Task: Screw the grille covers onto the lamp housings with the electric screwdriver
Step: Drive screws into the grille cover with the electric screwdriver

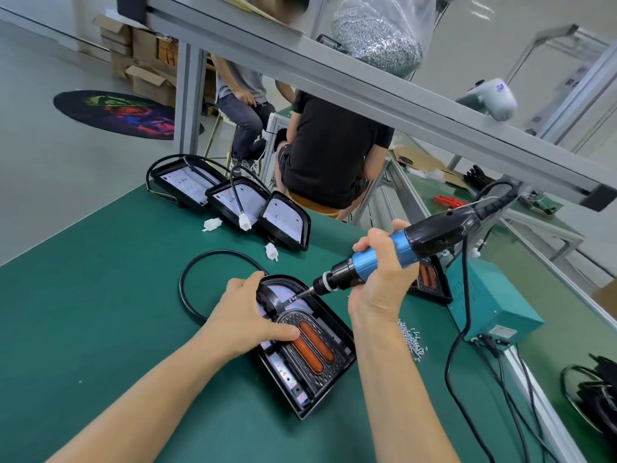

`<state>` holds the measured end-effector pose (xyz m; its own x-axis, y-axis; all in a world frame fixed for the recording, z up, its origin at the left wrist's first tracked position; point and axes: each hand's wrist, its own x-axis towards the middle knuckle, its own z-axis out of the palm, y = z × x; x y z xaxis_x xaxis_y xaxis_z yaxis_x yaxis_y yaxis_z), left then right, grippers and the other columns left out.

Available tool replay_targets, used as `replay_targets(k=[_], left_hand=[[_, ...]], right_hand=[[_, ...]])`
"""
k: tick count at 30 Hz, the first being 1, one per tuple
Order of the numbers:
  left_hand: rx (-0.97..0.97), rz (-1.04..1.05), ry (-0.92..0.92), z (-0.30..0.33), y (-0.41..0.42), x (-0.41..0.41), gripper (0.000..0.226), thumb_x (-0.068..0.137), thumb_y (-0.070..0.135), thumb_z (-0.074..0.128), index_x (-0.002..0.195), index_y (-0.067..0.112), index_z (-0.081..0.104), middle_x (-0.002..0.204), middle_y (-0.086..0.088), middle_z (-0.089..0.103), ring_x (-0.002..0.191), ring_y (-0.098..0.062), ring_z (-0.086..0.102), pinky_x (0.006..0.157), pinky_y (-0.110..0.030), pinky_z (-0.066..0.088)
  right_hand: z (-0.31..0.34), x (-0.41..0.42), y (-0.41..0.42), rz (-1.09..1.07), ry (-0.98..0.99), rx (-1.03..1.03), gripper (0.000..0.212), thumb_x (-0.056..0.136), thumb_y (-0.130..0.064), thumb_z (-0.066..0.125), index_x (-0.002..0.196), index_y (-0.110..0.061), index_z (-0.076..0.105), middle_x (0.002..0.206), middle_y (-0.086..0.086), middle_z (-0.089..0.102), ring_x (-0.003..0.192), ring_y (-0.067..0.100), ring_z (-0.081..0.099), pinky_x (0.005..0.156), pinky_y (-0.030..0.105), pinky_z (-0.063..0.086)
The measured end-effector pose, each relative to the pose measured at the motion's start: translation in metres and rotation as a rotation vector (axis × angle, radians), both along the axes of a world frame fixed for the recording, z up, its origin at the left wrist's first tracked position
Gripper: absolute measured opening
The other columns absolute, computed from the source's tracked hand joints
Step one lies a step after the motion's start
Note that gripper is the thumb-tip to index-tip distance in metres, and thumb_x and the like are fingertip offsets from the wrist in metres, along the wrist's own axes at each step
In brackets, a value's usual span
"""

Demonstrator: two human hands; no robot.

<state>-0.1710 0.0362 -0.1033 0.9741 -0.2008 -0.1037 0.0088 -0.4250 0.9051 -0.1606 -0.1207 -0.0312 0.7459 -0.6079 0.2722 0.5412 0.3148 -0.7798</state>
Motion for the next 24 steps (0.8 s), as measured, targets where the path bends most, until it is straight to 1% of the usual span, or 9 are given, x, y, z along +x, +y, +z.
replay_targets(k=[2, 4, 6, 9, 14, 16, 18, 20, 24], left_hand=[[0.005, 0.004, -0.002, -0.001, 0.0, 0.0, 0.114, 0.06, 0.039, 0.087, 0.149, 0.023, 0.019, 0.13, 0.005, 0.029, 0.114, -0.011, 0.036, 0.091, -0.023, 0.03], [0.014, 0.007, -0.004, -0.001, 0.0, 0.0, 0.114, 0.06, 0.04, 0.087, 0.149, 0.023, 0.019, 0.131, 0.004, 0.029, 0.117, -0.013, 0.037, 0.091, -0.023, 0.031], [0.021, 0.008, -0.008, -0.002, 0.0, -0.001, 0.114, 0.059, 0.041, 0.087, 0.149, 0.024, 0.019, 0.132, 0.004, 0.03, 0.12, -0.015, 0.038, 0.093, -0.025, 0.032], [0.033, 0.014, -0.01, -0.002, -0.001, -0.001, 0.114, 0.059, 0.042, 0.087, 0.149, 0.024, 0.02, 0.136, 0.003, 0.03, 0.126, -0.019, 0.038, 0.099, -0.029, 0.034], [0.031, 0.034, 0.002, -0.003, -0.003, -0.001, 0.111, 0.056, 0.042, 0.089, 0.146, 0.024, 0.026, 0.131, 0.002, 0.033, 0.127, -0.02, 0.036, 0.106, -0.036, 0.034], [0.032, 0.044, 0.02, -0.004, -0.004, -0.002, 0.114, 0.048, 0.047, 0.087, 0.144, 0.023, 0.03, 0.126, 0.004, 0.034, 0.124, -0.02, 0.038, 0.104, -0.035, 0.035], [0.028, 0.062, 0.038, -0.003, -0.005, -0.003, 0.117, 0.039, 0.053, 0.079, 0.142, 0.022, 0.033, 0.122, 0.005, 0.033, 0.122, -0.021, 0.039, 0.102, -0.034, 0.036], [0.032, 0.074, 0.045, -0.002, -0.006, -0.004, 0.117, 0.037, 0.054, 0.075, 0.141, 0.022, 0.033, 0.124, 0.004, 0.033, 0.123, -0.024, 0.039, 0.104, -0.037, 0.036], [0.016, 0.08, 0.038, 0.002, -0.008, -0.006, 0.12, 0.037, 0.052, 0.076, 0.144, 0.023, 0.03, 0.133, 0.002, 0.033, 0.127, -0.025, 0.037, 0.108, -0.043, 0.032]], right_hand=[[0.0, -0.001, 0.001, -0.006, -0.048, -0.049, 0.03, 0.071, -0.001, 0.063, 0.095, -0.015, 0.051, 0.06, -0.002, 0.054, 0.056, 0.018, 0.051, 0.06, 0.027, 0.045], [0.001, 0.0, 0.0, -0.002, -0.054, -0.074, 0.031, 0.068, -0.003, 0.063, 0.094, -0.016, 0.052, 0.059, -0.002, 0.055, 0.055, 0.017, 0.051, 0.062, 0.029, 0.046], [0.0, 0.003, 0.0, 0.014, -0.083, -0.094, 0.03, 0.068, -0.002, 0.062, 0.094, -0.016, 0.053, 0.059, -0.002, 0.055, 0.054, 0.017, 0.051, 0.063, 0.03, 0.047], [0.0, 0.003, 0.001, 0.018, -0.085, -0.144, 0.029, 0.069, -0.002, 0.062, 0.093, -0.017, 0.053, 0.059, -0.003, 0.055, 0.054, 0.016, 0.052, 0.061, 0.027, 0.047], [0.0, 0.002, 0.005, 0.058, -0.095, -0.219, 0.029, 0.071, -0.002, 0.06, 0.095, -0.017, 0.053, 0.058, -0.006, 0.055, 0.056, 0.015, 0.053, 0.06, 0.024, 0.047], [-0.002, 0.0, 0.004, 0.118, -0.08, -0.24, 0.03, 0.071, -0.002, 0.06, 0.095, -0.018, 0.053, 0.061, -0.006, 0.054, 0.059, 0.015, 0.053, 0.062, 0.023, 0.048], [-0.003, -0.001, -0.001, 0.185, -0.042, -0.264, 0.032, 0.07, -0.004, 0.061, 0.096, -0.021, 0.055, 0.067, -0.002, 0.055, 0.07, 0.02, 0.053, 0.069, 0.024, 0.047], [-0.001, -0.003, -0.009, 0.265, 0.001, -0.295, 0.034, 0.069, -0.005, 0.062, 0.099, -0.021, 0.055, 0.072, -0.001, 0.056, 0.081, 0.023, 0.05, 0.074, 0.026, 0.045], [0.006, -0.003, -0.018, 0.365, 0.027, -0.276, 0.04, 0.068, -0.002, 0.062, 0.103, -0.02, 0.057, 0.072, -0.002, 0.054, 0.079, 0.023, 0.049, 0.072, 0.026, 0.046]])
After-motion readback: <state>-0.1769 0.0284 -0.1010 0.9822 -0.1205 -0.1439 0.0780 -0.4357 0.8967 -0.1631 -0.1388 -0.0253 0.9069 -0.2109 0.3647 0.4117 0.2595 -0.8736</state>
